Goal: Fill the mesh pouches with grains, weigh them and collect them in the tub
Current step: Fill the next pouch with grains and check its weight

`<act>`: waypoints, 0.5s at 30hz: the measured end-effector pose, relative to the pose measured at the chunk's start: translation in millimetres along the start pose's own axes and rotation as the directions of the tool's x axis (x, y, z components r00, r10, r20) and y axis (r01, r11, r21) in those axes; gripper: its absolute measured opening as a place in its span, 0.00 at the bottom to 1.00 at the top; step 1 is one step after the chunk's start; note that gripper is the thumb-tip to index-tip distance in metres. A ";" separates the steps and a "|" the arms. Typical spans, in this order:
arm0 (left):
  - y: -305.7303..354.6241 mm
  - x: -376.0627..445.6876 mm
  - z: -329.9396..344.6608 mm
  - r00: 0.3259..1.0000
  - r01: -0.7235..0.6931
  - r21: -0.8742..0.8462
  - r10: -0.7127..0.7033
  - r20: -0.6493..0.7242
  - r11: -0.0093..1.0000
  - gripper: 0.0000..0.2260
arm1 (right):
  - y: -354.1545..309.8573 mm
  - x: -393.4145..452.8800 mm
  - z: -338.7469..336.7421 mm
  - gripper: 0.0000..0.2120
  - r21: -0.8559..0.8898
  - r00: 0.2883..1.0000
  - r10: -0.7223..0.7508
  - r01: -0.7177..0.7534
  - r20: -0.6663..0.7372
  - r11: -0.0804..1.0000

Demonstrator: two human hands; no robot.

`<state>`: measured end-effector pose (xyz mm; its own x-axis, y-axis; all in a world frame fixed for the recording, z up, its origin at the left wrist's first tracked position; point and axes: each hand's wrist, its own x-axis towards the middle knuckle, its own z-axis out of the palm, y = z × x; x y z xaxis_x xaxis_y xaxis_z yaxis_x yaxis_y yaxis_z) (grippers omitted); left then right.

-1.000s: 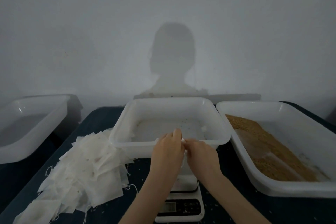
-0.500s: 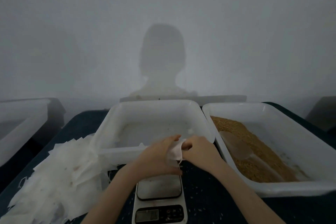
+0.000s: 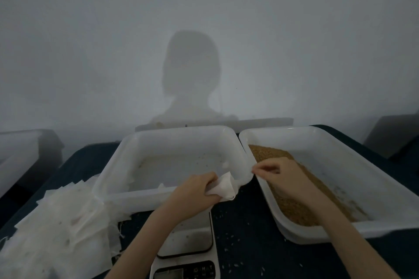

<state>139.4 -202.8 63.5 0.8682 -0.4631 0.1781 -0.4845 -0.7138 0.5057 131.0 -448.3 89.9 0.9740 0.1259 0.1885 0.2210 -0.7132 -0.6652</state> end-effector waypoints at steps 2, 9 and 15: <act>1.9 5.6 3.4 1.000 -0.003 0.014 0.003 -0.009 1.000 0.09 | 30.6 -4.8 -17.6 0.09 -0.218 0.990 0.118 -0.132 -0.075 0.967; 11.7 22.7 24.3 1.000 -0.029 0.038 0.029 0.009 0.999 0.09 | 95.9 -30.4 -35.7 0.18 -0.544 0.954 0.286 -0.194 0.090 0.817; 19.3 25.5 34.5 0.998 -0.055 0.041 0.053 0.038 0.998 0.07 | 105.8 -27.4 -34.1 0.17 -0.561 0.961 0.262 -0.167 0.093 0.811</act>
<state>148.5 -246.5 48.7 0.8367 -0.5197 0.1728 -0.5351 -0.7086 0.4599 126.0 -550.7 38.9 0.9982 -0.0017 -0.0601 -0.0116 -0.9861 -0.1655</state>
